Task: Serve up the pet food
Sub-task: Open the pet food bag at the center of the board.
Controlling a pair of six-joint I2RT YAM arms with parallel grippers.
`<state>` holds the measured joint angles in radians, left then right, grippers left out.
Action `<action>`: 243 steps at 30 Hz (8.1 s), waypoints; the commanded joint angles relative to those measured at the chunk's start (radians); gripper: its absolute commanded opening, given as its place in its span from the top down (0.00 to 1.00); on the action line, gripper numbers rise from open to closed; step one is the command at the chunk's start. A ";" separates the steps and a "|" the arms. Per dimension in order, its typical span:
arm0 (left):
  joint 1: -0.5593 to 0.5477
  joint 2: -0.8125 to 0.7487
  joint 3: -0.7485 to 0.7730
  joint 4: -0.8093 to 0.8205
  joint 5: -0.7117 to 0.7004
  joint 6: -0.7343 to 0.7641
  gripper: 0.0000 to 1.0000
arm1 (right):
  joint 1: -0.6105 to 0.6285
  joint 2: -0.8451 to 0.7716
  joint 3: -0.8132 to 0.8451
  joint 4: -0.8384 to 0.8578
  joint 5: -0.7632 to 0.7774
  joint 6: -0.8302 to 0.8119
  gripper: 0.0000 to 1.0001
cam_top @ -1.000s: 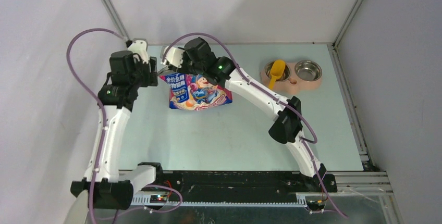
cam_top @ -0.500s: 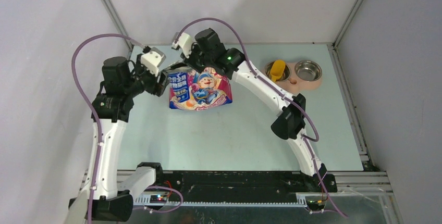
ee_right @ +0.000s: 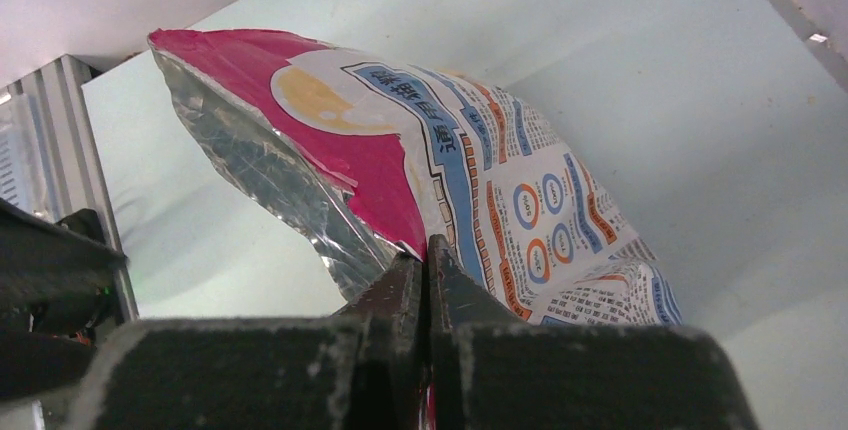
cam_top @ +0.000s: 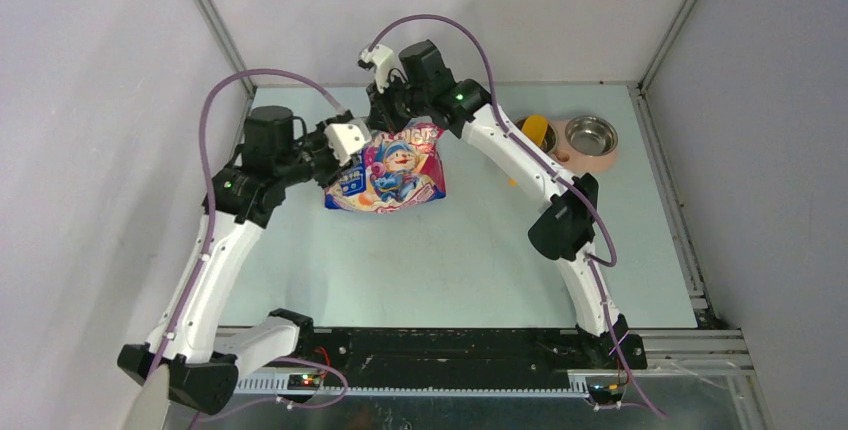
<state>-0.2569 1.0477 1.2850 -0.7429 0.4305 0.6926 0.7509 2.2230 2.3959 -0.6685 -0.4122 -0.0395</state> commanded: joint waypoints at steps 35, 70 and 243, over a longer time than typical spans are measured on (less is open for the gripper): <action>-0.151 0.069 -0.070 0.134 -0.308 0.194 1.00 | -0.018 -0.080 0.006 -0.041 -0.012 0.043 1.00; -0.070 0.162 0.086 -0.056 -0.010 0.461 0.04 | -0.026 -0.097 0.017 -0.052 -0.075 0.062 1.00; -0.214 0.074 0.244 -0.176 -0.136 0.058 0.67 | 0.003 -0.150 0.102 0.057 0.524 -0.273 1.00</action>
<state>-0.4725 1.1358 1.4734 -1.0878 0.4427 0.8982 0.7673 2.1395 2.3985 -0.7269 0.1192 -0.3252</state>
